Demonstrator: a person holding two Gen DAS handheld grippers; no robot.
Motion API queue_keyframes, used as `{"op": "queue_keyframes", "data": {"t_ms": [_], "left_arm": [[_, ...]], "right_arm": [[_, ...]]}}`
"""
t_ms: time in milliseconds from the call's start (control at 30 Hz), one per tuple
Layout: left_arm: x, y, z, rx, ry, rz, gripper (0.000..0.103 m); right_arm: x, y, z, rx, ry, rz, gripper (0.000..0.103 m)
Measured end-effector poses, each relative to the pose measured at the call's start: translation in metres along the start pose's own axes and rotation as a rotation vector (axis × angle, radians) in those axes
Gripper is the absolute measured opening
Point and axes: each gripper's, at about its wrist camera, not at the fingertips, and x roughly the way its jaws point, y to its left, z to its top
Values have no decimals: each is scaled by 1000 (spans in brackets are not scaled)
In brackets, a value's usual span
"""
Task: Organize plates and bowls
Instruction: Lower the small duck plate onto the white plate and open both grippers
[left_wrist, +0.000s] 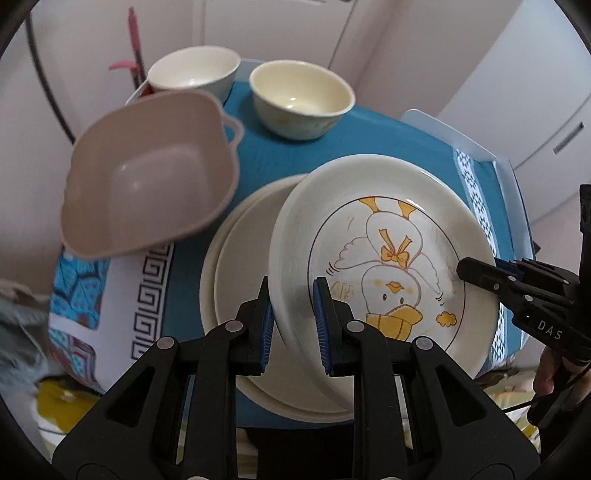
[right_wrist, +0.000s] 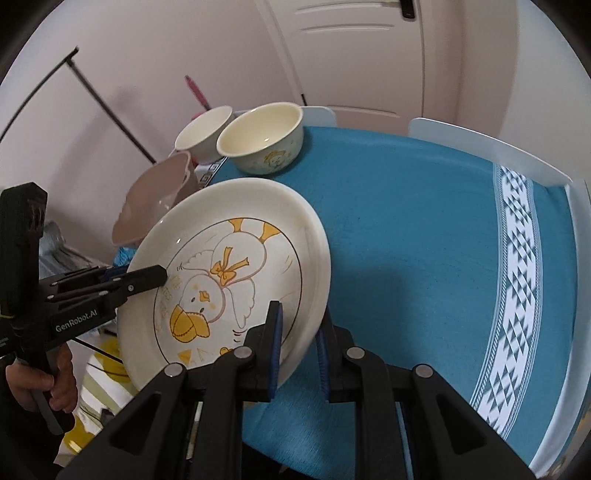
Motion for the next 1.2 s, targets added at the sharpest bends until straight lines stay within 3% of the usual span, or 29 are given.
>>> {"op": "queue_keyframes", "data": {"t_ms": [200, 600, 867, 1200], "left_arm": [[15, 5, -9, -12, 12, 30, 18], [27, -5, -20, 57, 28, 138, 18], [26, -15, -18, 152, 24, 279, 18], [24, -24, -21, 237, 18, 383, 18]], "right_arm": [[4, 2, 2, -39, 15, -11, 16], [6, 9, 4, -95, 8, -31, 16], [14, 13, 4, -105, 25, -19, 16], [18, 17, 4, -135, 24, -57, 16]]}}
